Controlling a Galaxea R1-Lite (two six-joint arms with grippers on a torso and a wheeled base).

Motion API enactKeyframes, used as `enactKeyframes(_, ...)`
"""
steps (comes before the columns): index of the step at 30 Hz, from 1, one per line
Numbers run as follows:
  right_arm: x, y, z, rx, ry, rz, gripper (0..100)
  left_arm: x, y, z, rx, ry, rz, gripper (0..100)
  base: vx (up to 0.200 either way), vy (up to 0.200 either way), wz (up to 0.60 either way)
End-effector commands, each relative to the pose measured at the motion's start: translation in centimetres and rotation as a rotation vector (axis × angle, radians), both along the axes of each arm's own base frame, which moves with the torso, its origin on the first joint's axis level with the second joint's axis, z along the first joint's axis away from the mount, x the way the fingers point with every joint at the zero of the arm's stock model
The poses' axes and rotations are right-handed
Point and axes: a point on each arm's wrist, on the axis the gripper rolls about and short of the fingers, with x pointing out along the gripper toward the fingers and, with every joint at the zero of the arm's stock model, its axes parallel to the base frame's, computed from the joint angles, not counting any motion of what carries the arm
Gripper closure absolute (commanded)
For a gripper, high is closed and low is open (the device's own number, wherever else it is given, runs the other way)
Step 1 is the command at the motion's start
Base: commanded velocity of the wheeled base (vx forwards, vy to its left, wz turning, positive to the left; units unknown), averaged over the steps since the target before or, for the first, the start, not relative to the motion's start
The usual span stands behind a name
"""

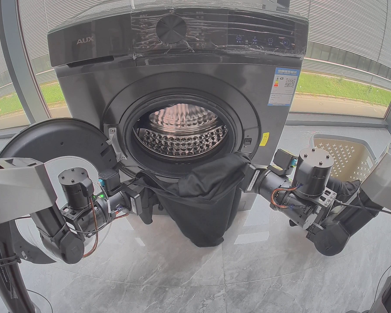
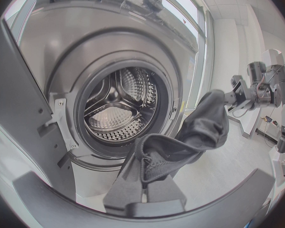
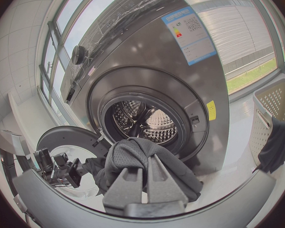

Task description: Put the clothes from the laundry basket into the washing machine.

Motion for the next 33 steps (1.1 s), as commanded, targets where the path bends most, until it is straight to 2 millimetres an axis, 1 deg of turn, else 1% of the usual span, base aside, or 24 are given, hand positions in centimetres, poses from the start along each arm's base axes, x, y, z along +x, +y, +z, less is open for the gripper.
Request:
enactKeyframes(1,-0.3,-0.4,-0.6,-0.001,0.021,0.001,100,-1.3,-0.2,2.0,-0.01,-0.046,-0.019,100,0.0,0.0,0.0)
enactKeyframes(2,-0.3,-0.4,-0.6,0.0,0.022,0.002,100,-1.3,-0.2,1.9,-0.009,-0.044,-0.02,100,0.0,0.0,0.0)
enactKeyframes(3,-0.4,-0.3,-0.6,-0.002,0.021,0.004,0,-1.2,-0.2,1.8,-0.009,-0.042,-0.017,100,0.0,0.0,0.0)
enactKeyframes(5,-0.4,-0.3,-0.7,-0.001,0.021,0.007,0,-1.2,-0.2,1.7,-0.008,-0.041,-0.019,100,0.0,0.0,0.0)
enactKeyframes(8,-1.2,-0.5,-1.6,-0.025,0.057,0.031,0,-1.1,-0.2,1.7,-0.008,-0.041,-0.013,100,0.0,0.0,0.0)
enactKeyframes(11,-2.7,-1.4,-3.6,-0.08,0.139,0.099,0,-0.6,-0.2,2.0,-0.02,-0.058,-0.002,100,0.0,0.0,0.0)
enactKeyframes(12,-2.8,-1.4,-3.7,-0.084,0.142,0.102,0,-0.5,-0.1,2.0,-0.019,-0.058,0.0,100,0.0,0.0,0.0)
enactKeyframes(13,-3.8,-1.9,-4.7,-0.119,0.183,0.135,0,-0.4,-0.1,2.0,-0.023,-0.059,0.006,100,0.0,0.0,0.0)
enactKeyframes(14,-4.4,-2.0,-5.2,-0.143,0.201,0.166,0,-0.3,0.0,2.1,-0.025,-0.061,0.012,100,0.0,0.0,0.0)
enactKeyframes(16,-5.3,-2.4,-5.9,-0.186,0.218,0.216,0,-0.1,-0.1,2.2,-0.028,-0.068,0.015,100,0.0,0.0,0.0)
enactKeyframes(19,-5.8,-3.1,-6.4,-0.228,0.206,0.258,0,0.0,-0.2,2.3,-0.03,-0.074,0.015,100,0.0,0.0,0.0)
enactKeyframes(22,-5.8,-3.1,-6.7,-0.235,0.198,0.269,0,0.0,-0.2,2.3,-0.03,-0.074,0.015,100,0.0,0.0,0.0)
enactKeyframes(23,-5.3,-2.8,-7.4,-0.231,0.18,0.269,0,0.0,-0.4,2.3,-0.031,-0.075,0.014,100,0.0,0.0,0.0)
enactKeyframes(28,-3.6,-1.4,-8.1,-0.215,0.14,0.274,0,-0.1,-0.5,2.4,-0.032,-0.078,0.008,100,0.0,0.0,0.0)
enactKeyframes(29,-3.6,-1.4,-8.1,-0.215,0.14,0.274,0,-0.1,-0.5,2.4,-0.032,-0.078,0.008,100,0.0,0.0,0.0)
enactKeyframes(31,-2.9,-0.4,-7.9,-0.207,0.115,0.291,0,0.0,-0.6,2.6,-0.033,-0.086,0.011,100,0.0,0.0,0.0)
enactKeyframes(32,-2.8,-0.3,-7.9,-0.205,0.112,0.293,0,0.0,-0.6,2.6,-0.034,-0.087,0.011,100,0.0,0.0,0.0)
enactKeyframes(33,-2.3,0.2,-8.1,-0.206,0.11,0.31,0,0.1,-0.6,2.8,-0.036,-0.095,0.023,100,0.0,0.0,0.0)
